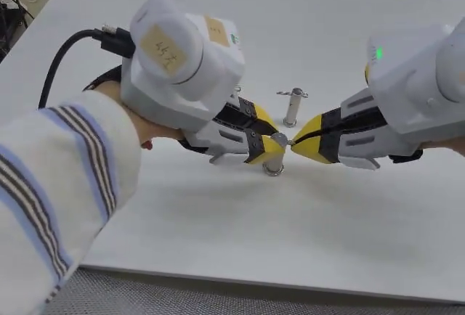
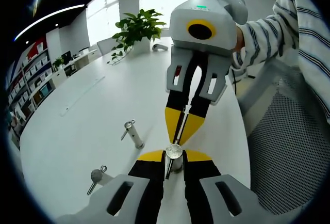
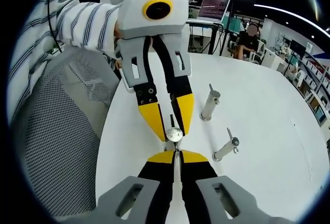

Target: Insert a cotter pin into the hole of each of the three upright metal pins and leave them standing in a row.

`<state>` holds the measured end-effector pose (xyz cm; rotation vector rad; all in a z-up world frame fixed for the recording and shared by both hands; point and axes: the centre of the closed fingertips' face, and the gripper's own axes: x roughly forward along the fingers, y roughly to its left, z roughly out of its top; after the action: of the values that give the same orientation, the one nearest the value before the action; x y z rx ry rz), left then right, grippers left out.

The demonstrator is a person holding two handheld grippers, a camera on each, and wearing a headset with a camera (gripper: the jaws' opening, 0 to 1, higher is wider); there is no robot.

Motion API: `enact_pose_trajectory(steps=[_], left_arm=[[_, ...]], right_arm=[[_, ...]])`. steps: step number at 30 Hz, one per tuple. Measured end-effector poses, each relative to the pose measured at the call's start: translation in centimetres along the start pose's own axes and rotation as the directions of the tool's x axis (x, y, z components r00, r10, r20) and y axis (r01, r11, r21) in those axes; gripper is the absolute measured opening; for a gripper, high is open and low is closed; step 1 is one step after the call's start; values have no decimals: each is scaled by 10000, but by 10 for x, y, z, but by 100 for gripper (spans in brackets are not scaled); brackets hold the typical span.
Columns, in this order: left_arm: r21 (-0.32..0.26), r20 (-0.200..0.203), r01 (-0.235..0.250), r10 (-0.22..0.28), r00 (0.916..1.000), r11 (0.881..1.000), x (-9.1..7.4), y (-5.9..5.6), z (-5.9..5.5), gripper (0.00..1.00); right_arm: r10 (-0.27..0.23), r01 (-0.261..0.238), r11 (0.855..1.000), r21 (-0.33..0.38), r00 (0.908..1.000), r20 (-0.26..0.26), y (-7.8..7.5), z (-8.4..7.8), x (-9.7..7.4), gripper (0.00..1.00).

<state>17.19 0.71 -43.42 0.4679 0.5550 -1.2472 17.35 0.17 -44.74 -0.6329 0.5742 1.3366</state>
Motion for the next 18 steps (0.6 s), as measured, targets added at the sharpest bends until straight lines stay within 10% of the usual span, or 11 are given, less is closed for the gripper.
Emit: enact_pose_trajectory(steps=[8, 18], left_arm=[[-1115, 558, -372, 436, 9975, 9931, -17, 7, -5, 30], [-2307, 1139, -814, 1099, 9874, 9696, -42, 2, -17, 60]], right_arm=[[-246, 132, 9919, 1263, 9957, 893, 1, 0, 1, 12], [-115, -664, 9553, 2882, 9654, 2605, 10, 12, 18, 24]])
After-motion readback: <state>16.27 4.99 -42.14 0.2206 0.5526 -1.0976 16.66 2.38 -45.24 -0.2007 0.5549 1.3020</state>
